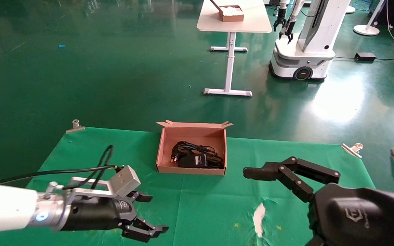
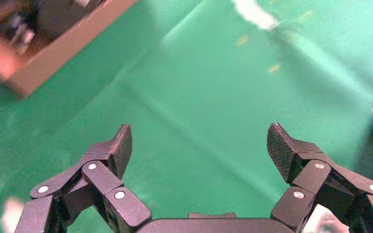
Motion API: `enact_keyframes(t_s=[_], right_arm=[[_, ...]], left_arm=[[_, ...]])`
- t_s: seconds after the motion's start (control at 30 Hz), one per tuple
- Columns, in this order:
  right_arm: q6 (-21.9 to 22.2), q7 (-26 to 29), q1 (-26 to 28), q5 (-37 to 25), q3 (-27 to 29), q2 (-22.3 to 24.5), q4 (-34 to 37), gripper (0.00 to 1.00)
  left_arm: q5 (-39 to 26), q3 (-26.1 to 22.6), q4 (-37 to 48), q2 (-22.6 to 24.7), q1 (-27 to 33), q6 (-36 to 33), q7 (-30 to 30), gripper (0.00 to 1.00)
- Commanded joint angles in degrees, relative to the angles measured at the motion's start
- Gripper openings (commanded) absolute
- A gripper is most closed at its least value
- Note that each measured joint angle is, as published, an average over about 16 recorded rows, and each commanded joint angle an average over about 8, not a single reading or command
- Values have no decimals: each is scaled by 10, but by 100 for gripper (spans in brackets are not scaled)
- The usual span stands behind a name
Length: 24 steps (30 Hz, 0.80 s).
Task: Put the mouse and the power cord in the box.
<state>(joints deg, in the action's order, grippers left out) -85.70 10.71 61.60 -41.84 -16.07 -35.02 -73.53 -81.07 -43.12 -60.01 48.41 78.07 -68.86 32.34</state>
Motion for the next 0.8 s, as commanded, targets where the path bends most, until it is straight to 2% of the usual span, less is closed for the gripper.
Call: enact_keyframes(t_s=[0.03,0.8], right_arm=[[0,0,0,0,0,0,0,100],[0,-1,0,2,0,1,0,100]], left_arm=[[33,23,-11,-11,-14,-14,-18,100],[401,276,-138,-136,-168,-171,-218,100]])
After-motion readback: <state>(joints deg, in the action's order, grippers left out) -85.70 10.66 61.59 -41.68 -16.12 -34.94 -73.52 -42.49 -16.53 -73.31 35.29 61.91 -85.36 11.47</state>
